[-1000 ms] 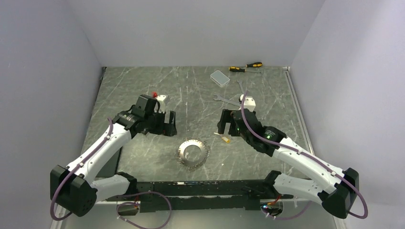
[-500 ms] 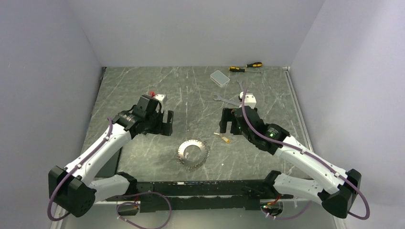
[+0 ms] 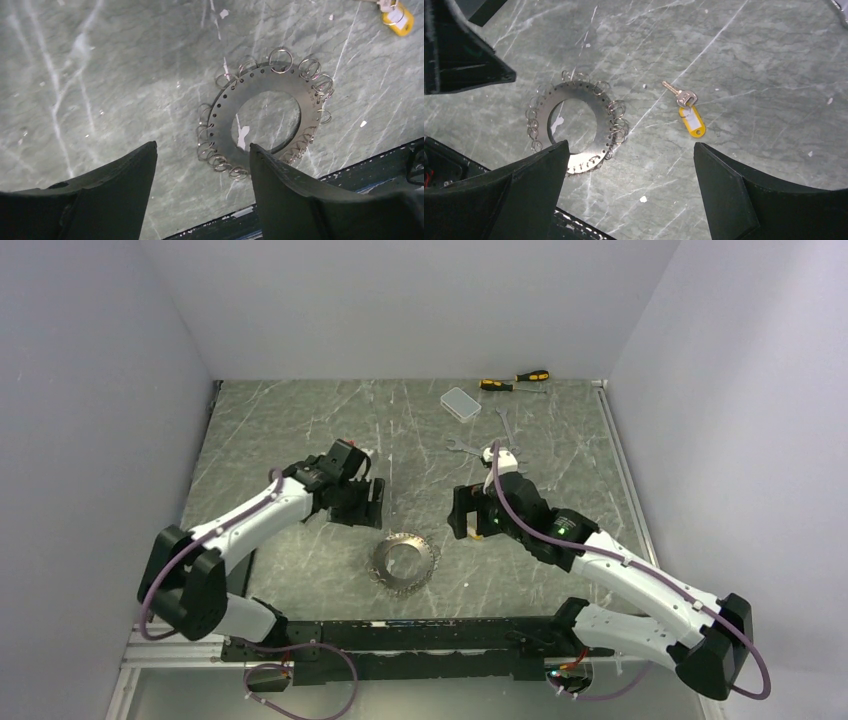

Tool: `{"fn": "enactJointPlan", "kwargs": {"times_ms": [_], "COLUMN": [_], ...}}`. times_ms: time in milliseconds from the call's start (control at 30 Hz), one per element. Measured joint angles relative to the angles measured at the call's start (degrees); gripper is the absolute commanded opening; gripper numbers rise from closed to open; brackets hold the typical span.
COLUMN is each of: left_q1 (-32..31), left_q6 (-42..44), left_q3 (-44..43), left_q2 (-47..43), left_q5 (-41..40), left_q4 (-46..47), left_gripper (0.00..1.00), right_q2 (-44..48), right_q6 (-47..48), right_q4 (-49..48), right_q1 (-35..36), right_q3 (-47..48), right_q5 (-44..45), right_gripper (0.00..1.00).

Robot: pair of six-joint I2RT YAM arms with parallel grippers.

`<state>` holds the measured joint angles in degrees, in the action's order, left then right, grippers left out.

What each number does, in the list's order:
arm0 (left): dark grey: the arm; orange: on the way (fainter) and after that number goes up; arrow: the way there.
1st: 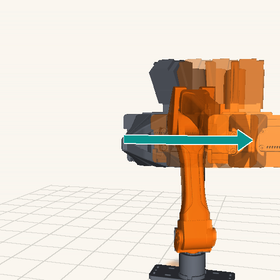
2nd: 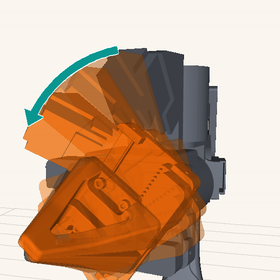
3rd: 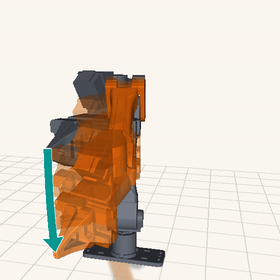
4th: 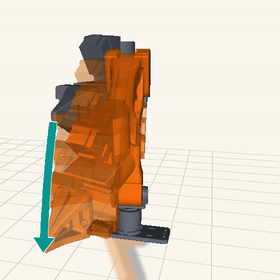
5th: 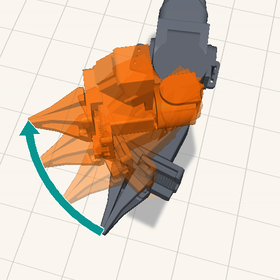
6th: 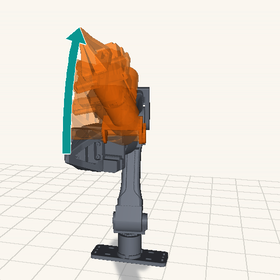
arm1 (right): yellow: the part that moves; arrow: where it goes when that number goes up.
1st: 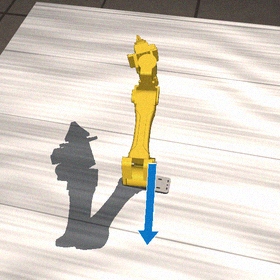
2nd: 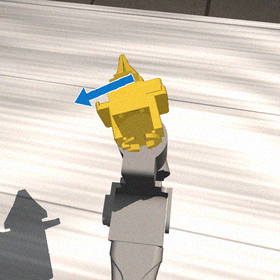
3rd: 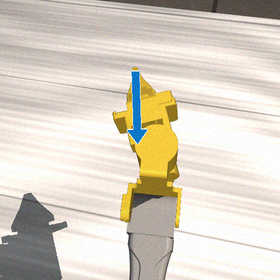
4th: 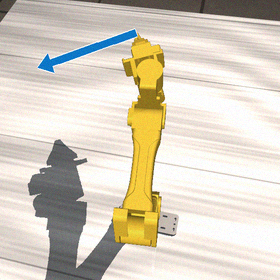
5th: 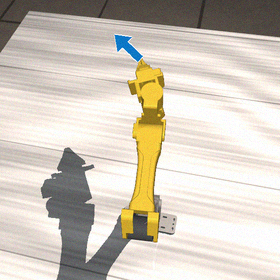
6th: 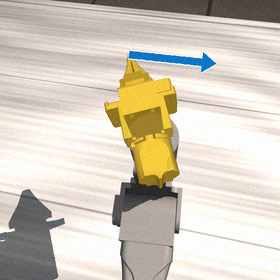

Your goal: Put the keys on the keyring

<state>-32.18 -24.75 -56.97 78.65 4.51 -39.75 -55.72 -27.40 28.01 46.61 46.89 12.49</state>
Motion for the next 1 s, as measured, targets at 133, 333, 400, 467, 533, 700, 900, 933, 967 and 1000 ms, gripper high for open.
{"fn": "enactJointPlan", "kwargs": {"times_ms": [133,333,400,467,533,700,900,933,967,1000], "left_q1": [-0.15,-0.15,-0.15,-0.33,-0.79,-1.95,-2.80,-2.84,-2.91,-2.93], "left_q6": [1.01,4.55,5.81,7.65,9.33,13.55,17.16,17.66,17.94,18.21], "left_q3": [-0.35,-3.28,-4.52,-6.10,-7.63,-11.30,-13.33,-13.51,-13.60,-13.68], "left_q2": [5.79,10.58,11.23,12.35,13.92,18.82,23.78,24.46,24.98,25.55], "left_q5": [3.91,8.15,9.40,10.78,11.26,12.33,12.87,13.00,13.11,13.22], "left_q4": [2.49,2.97,3.45,4.02,4.02,3.13,1.62,1.38,1.29,1.20], "left_gripper": [0.68,0.66,0.63,0.59,0.55,0.48,0.35,0.34,0.33,0.32], "right_q2": [0.52,1.44,1.46,1.46,1.46,1.46,1.46,1.46,1.49,1.49], "right_q6": [1.62,3.19,3.26,3.21,3.06,2.32,1.68,1.64,1.62,1.51], "right_q4": [-1.57,-3.08,-3.45,-3.69,-3.72,-3.78,-3.76,-3.76,-3.76,-3.76], "right_q1": [0.00,0.00,0.00,0.00,0.00,0.00,-0.02,-0.02,-0.02,-0.02], "right_q3": [-2.16,-4.61,-5.31,-5.88,-6.16,-6.38,-6.49,-6.49,-6.51,-6.51], "right_q5": [-2.73,-5.40,-5.51,-5.46,-5.31,-5.20,-4.90,-4.90,-4.87,-4.87], "right_gripper": [1.00,1.00,1.00,1.00,1.00,1.00,1.00,1.00,1.00,1.00]}}
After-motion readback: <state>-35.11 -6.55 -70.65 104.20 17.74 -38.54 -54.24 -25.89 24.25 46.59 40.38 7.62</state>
